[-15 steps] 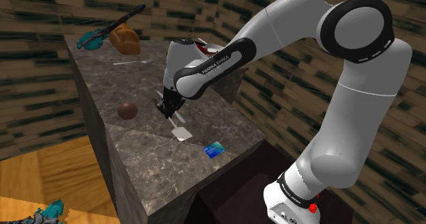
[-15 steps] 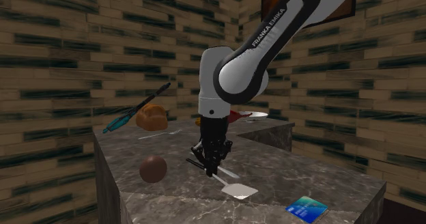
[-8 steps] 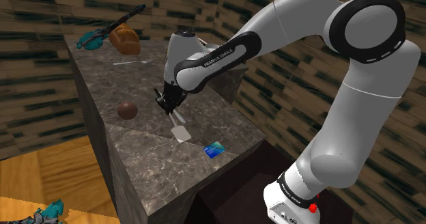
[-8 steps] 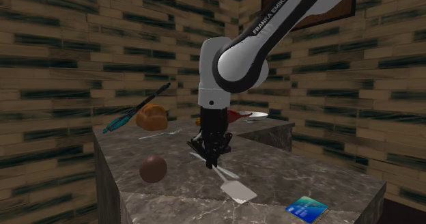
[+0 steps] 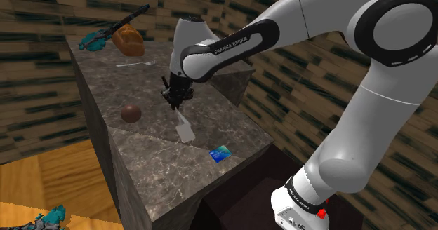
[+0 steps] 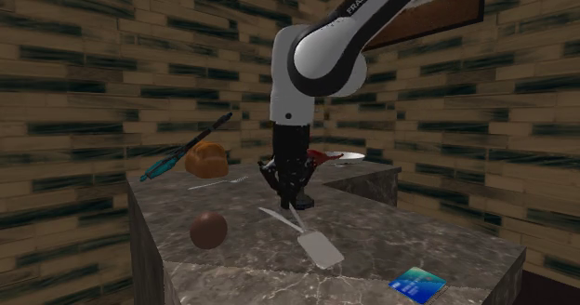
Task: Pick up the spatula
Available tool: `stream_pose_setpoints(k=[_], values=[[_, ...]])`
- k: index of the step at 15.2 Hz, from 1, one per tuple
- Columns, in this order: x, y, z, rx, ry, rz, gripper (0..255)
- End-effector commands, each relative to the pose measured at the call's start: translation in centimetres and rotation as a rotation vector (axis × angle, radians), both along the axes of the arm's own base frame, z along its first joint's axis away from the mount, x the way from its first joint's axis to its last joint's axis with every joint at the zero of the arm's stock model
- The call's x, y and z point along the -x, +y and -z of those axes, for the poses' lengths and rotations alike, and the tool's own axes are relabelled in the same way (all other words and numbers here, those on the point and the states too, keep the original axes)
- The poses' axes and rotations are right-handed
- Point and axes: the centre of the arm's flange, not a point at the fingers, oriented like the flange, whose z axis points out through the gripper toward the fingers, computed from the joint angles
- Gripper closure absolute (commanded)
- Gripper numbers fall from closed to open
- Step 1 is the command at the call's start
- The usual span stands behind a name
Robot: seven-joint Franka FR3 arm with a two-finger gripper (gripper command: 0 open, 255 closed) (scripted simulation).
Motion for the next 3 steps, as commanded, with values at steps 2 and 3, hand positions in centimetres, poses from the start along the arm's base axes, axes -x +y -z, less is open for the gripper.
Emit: stream_pose_setpoints(k=[2, 3], values=[[-0.07, 0.04, -1.14, 0.0, 0.0, 0.0, 255], [-0.07, 0.04, -1.14, 0.0, 0.0, 0.0, 255]])
